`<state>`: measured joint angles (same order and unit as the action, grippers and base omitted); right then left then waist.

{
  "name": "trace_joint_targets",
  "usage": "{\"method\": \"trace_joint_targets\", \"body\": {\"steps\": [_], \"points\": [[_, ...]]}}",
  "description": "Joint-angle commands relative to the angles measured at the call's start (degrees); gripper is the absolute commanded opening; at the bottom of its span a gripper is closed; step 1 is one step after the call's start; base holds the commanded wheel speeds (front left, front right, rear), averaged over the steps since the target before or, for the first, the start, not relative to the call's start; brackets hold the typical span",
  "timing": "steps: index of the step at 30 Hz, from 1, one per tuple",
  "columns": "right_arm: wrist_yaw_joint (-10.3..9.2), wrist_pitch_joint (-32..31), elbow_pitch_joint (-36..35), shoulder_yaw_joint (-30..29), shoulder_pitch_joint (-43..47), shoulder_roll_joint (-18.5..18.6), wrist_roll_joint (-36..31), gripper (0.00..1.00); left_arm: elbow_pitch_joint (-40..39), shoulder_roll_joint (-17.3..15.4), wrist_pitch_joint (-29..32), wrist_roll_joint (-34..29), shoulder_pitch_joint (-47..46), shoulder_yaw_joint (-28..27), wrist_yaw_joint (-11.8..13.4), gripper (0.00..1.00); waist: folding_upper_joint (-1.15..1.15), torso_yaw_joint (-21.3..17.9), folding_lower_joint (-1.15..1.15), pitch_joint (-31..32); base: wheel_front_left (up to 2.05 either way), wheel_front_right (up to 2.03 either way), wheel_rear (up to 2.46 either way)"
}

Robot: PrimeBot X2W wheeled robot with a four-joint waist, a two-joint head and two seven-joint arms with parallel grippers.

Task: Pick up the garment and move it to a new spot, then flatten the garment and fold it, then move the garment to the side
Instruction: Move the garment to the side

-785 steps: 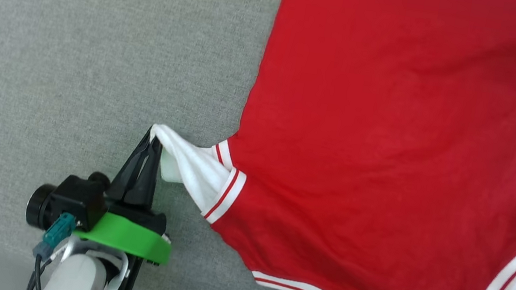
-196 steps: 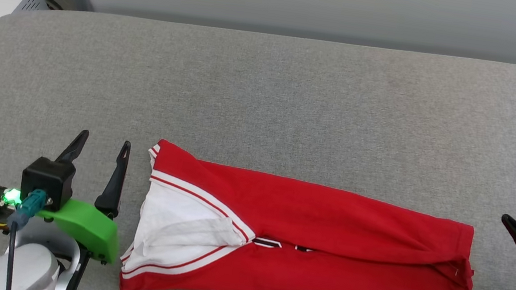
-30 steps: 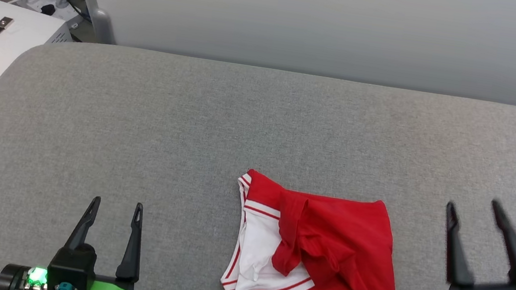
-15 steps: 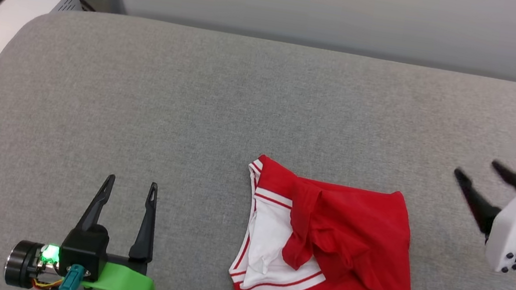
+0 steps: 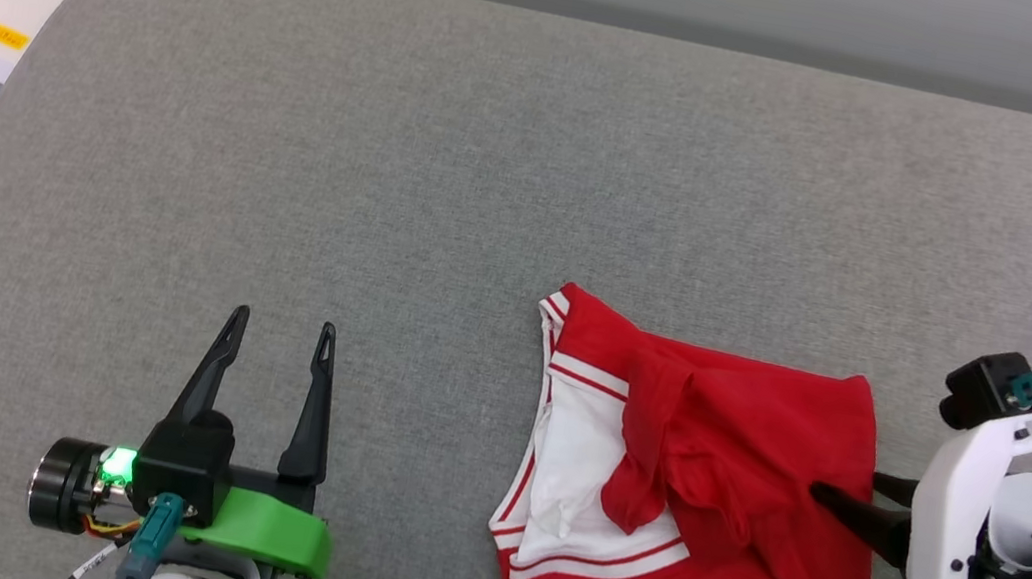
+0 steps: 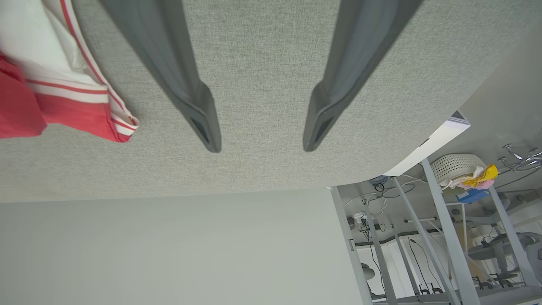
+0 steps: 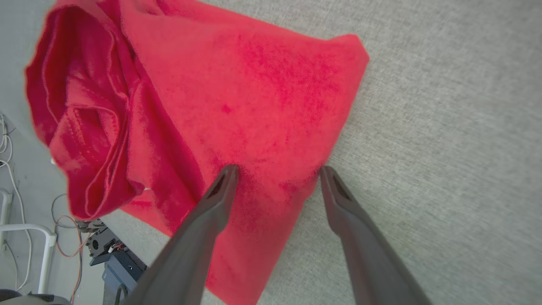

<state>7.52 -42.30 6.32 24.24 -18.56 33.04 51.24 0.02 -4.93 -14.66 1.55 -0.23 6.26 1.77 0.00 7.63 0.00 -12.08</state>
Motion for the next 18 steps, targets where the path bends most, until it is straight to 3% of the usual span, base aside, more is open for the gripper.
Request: {"method": "trace_joint_targets", "body": {"steps": [1, 8, 14, 15, 18], "points": [[-0.03, 1.07, 1.26, 0.4, -0.56, -0.85, 0.16, 1.0, -0.1, 0.37, -0.34, 0.06, -1.28, 0.08, -0.03, 1.0, 0.0, 1.32, 0.0, -1.54, 0.0, 0.0, 0.0], [-0.03, 3.51, 7.46, 5.44, 0.78, -3.13, 0.94, 1.0, 0.14, 0.67, -0.34, -0.04, -2.68, 0.55, -0.1, 1.0, 0.0, 3.06, 0.0, -3.56, 0.0, 0.0, 0.0], [-0.03, 5.62, 8.44, 9.15, 2.19, -2.65, 2.75, 1.0, 0.13, 0.88, -0.34, 0.13, -2.67, 0.43, 0.15, 1.0, 0.0, 3.16, 0.0, -4.17, 0.0, 0.0, 0.0], [-0.03, 7.64, 8.77, 10.06, 1.68, -1.99, 2.78, 0.0, 0.42, 0.96, -0.34, 0.15, -2.74, 0.36, 0.21, 1.0, 0.0, 2.91, 0.0, -4.09, 0.0, 0.0, 0.0], [-0.03, 12.67, 7.97, 9.62, -0.68, -1.13, 3.15, 0.0, 0.81, 1.06, -0.34, 0.14, -2.88, 0.28, 0.14, 1.0, 0.0, 2.21, 0.0, -3.17, 0.0, 0.0, 0.0]]}}
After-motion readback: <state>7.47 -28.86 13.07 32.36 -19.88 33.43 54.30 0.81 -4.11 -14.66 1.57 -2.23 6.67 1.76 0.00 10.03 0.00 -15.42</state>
